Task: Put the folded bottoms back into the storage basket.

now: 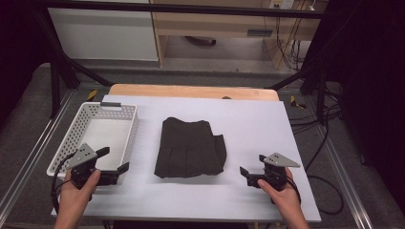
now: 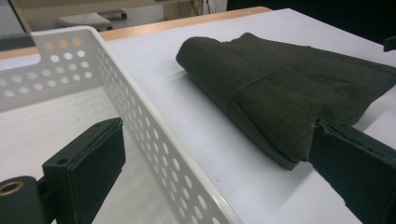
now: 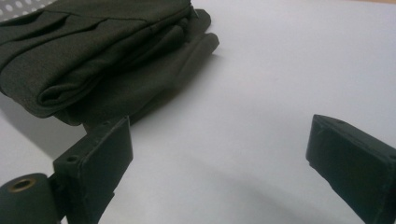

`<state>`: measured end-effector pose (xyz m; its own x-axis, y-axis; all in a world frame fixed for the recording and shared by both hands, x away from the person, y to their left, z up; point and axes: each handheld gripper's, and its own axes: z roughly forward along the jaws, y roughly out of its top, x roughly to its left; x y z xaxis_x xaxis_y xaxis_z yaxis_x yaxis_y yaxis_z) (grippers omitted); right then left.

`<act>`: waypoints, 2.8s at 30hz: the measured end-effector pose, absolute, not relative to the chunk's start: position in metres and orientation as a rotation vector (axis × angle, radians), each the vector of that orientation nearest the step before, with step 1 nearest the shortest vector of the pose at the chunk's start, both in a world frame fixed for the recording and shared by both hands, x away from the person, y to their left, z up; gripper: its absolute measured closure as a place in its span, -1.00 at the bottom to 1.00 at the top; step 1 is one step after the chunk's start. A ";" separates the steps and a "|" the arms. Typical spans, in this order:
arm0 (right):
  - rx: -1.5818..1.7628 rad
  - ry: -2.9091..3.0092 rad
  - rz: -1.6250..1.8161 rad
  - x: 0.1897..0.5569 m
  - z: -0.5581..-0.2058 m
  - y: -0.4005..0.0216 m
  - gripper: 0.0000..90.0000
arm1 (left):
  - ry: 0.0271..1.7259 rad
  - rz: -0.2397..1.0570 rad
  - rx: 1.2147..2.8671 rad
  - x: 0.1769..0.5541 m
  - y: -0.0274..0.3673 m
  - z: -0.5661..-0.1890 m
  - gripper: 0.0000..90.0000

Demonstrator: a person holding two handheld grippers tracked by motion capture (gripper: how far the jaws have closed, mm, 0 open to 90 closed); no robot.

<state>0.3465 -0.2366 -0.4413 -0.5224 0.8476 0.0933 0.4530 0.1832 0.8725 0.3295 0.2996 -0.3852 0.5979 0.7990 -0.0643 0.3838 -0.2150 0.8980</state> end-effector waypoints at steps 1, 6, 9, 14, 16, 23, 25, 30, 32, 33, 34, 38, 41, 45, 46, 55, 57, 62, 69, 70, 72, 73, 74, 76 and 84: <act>1.225 2.070 1.267 0.347 -0.442 -0.235 -0.83 | 0.961 0.513 1.822 0.330 0.298 -0.387 -0.91; 1.226 2.111 1.236 0.347 -0.443 -0.232 -0.81 | 0.951 0.505 1.825 0.329 0.296 -0.388 -0.90; 1.236 2.138 1.221 0.347 -0.443 -0.230 -0.81 | 0.956 0.504 1.827 0.330 0.297 -0.389 -0.91; 1.232 2.179 1.196 0.347 -0.444 -0.224 -0.80 | 0.975 0.522 1.818 0.331 0.298 -0.393 -0.90; 1.226 2.190 1.189 0.347 -0.444 -0.223 -0.79 | 0.974 0.521 1.820 0.331 0.297 -0.393 -0.90; 1.197 2.268 1.176 0.346 -0.447 -0.208 -0.66 | 0.964 0.527 1.829 0.331 0.295 -0.393 -0.90; 1.186 2.296 1.178 0.345 -0.447 -0.202 -0.59 | 0.963 0.527 1.832 0.331 0.295 -0.393 -0.90; 1.166 2.355 1.171 0.343 -0.448 -0.188 -0.41 | 0.958 0.530 1.832 0.330 0.293 -0.393 -0.90; 1.153 2.367 1.163 0.343 -0.448 -0.182 -0.37 | 0.956 0.533 1.836 0.330 0.292 -0.393 -0.90; 1.144 2.374 1.162 0.344 -0.448 -0.179 -0.35 | 0.953 0.537 1.845 0.330 0.292 -0.393 -0.90; 1.144 2.374 1.162 0.344 -0.448 -0.179 -0.35 | 0.955 0.538 1.842 0.330 0.292 -0.393 -0.90; 1.113 2.401 1.167 0.347 -0.449 -0.165 -0.25 | 0.951 0.543 1.847 0.329 0.291 -0.393 -0.90; 1.113 2.396 1.178 0.348 -0.449 -0.162 -0.22 | 0.952 0.547 1.848 0.329 0.290 -0.393 -0.90; 1.103 2.408 1.189 0.355 -0.449 -0.155 -0.10 | 0.954 0.548 1.850 0.329 0.289 -0.394 -0.90; 1.101 2.407 1.191 0.357 -0.449 -0.153 -0.09 | 0.953 0.547 1.850 0.329 0.288 -0.394 -0.90; 1.029 2.437 1.181 0.367 -0.455 -0.143 0.27 | 0.940 0.554 1.866 0.329 0.284 -0.394 -0.90; 1.019 2.434 1.189 0.368 -0.456 -0.142 0.38 | 0.938 0.553 1.867 0.328 0.283 -0.394 -0.89; 0.958 2.453 1.195 0.366 -0.455 -0.142 0.82 | 0.932 0.556 1.876 0.328 0.281 -0.394 -0.89; 0.930 2.461 1.198 0.360 -0.451 -0.147 0.89 | 0.927 0.554 1.874 0.324 0.279 -0.390 -0.89; 0.930 2.461 1.198 0.360 -0.451 -0.147 0.89 | 0.921 0.556 1.876 0.323 0.279 -0.389 -0.89; 0.936 2.463 1.198 0.356 -0.450 -0.149 0.89 | 0.911 0.560 1.881 0.322 0.276 -0.385 -0.89; 0.935 2.467 1.195 0.355 -0.450 -0.151 0.89 | 0.902 0.562 1.887 0.321 0.274 -0.383 -0.89; 0.940 2.472 1.193 0.353 -0.449 -0.152 0.89 | 0.895 0.564 1.887 0.320 0.272 -0.381 -0.89; 0.938 2.480 1.185 0.349 -0.448 -0.156 0.89 | 0.886 0.555 1.891 0.319 0.267 -0.376 -0.89; 0.965 2.498 1.173 0.333 -0.447 -0.178 0.89 | 0.853 0.507 1.916 0.331 0.237 -0.362 -0.89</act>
<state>0.3330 -0.1782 -0.4468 -0.7612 0.6439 0.0771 0.4706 0.4666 0.7489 0.3312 0.2369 -0.3617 0.6716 0.7409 -0.0051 0.3496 -0.3109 0.8838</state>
